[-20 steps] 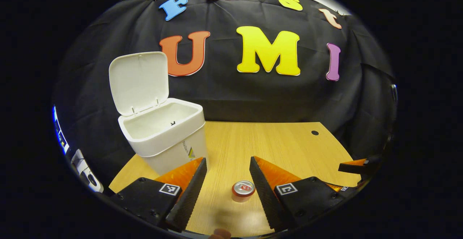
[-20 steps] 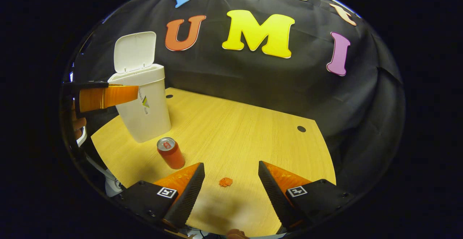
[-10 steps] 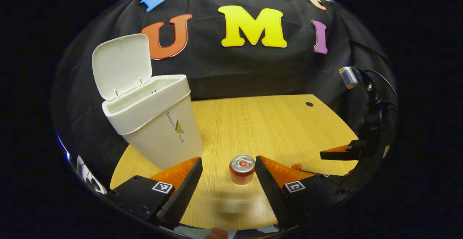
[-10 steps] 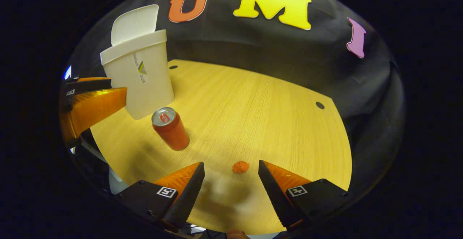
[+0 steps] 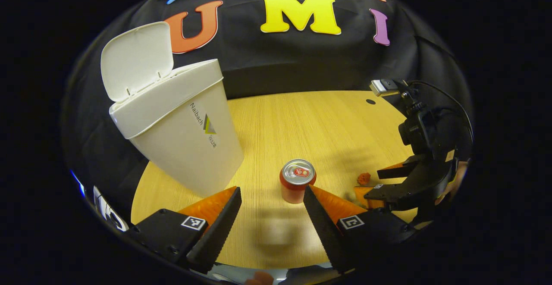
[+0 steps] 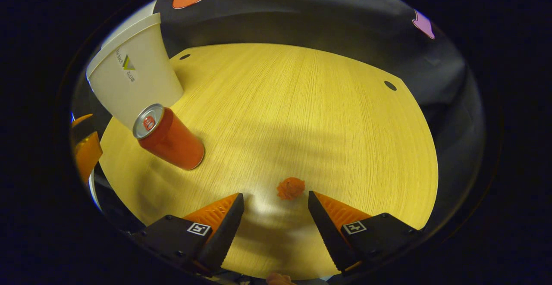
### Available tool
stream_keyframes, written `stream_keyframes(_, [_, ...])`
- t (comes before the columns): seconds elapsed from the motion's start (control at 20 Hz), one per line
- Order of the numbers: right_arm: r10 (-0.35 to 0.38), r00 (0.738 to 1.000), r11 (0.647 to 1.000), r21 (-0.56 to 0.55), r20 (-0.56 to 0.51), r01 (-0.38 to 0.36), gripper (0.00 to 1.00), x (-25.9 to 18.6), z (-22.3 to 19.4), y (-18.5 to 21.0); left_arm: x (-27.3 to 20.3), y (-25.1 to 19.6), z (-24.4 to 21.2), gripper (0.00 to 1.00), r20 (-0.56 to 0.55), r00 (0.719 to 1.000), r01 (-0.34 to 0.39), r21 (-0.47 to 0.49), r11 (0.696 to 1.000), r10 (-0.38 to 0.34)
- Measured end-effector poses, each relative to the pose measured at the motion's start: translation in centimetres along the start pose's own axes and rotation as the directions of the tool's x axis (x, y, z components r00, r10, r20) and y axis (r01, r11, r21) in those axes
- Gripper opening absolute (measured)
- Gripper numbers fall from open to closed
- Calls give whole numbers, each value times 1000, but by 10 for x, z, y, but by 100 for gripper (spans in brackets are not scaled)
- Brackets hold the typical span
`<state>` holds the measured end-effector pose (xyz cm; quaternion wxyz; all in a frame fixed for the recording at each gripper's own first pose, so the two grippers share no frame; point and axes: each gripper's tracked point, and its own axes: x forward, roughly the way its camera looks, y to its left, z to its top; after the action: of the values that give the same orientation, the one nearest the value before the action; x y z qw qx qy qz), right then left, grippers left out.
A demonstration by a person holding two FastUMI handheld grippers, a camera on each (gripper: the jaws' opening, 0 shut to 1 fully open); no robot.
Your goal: Press the lid of the desktop garbage bin to open it, pick up the crumpled paper on the desktop and throw it into the bin, then pick up the pop can on the desktop and drop it into the bin, and finally close the garbage bin lid.
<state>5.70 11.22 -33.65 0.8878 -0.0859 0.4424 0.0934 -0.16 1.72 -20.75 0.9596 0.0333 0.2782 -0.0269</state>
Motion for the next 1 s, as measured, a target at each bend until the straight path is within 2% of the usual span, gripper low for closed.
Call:
stream_keyframes(0.1, [-25, 999, 1000, -6, -49, 25, 95, 9, -3, -4, 5, 4, -4, 96, -23, 1000, -3, -29, 1000, 2])
stream_keyframes(0.15, [-26, 998, 1000, 6, -62, 27, 96, 13, -2, -5, 6, 8, -6, 100, -31, 999, -17, -36, 999, 16])
stream_keyframes(0.2, [-30, 997, 999, 17, -77, 31, 95, 19, -1, -5, 7, 8, -7, 96, -40, 999, -19, -40, 999, 17])
stream_keyframes(0.5, [-45, 993, 999, -6, -111, 45, 95, 29, 5, -5, 10, 16, -8, 97, -41, 998, -53, -45, 998, 51])
stream_keyframes(0.75, [-34, 991, 999, 23, -131, 37, 73, 32, 6, -8, 8, 19, -4, 97, -29, 997, -76, -43, 996, 75])
stream_keyframes(0.9, [-23, 990, 999, 41, -142, 29, 67, 33, 6, -8, 9, 19, -5, 97, -29, 997, -72, -41, 997, 70])
stream_keyframes(0.95, [-14, 988, 999, 48, -154, 21, 55, 33, 4, -6, 10, 17, -5, 97, -30, 997, -69, -39, 997, 68])
stream_keyframes(1.0, [-10, 988, 998, 53, -155, 18, 52, 33, 2, -5, 10, 18, -5, 97, -31, 997, -70, -38, 997, 69])
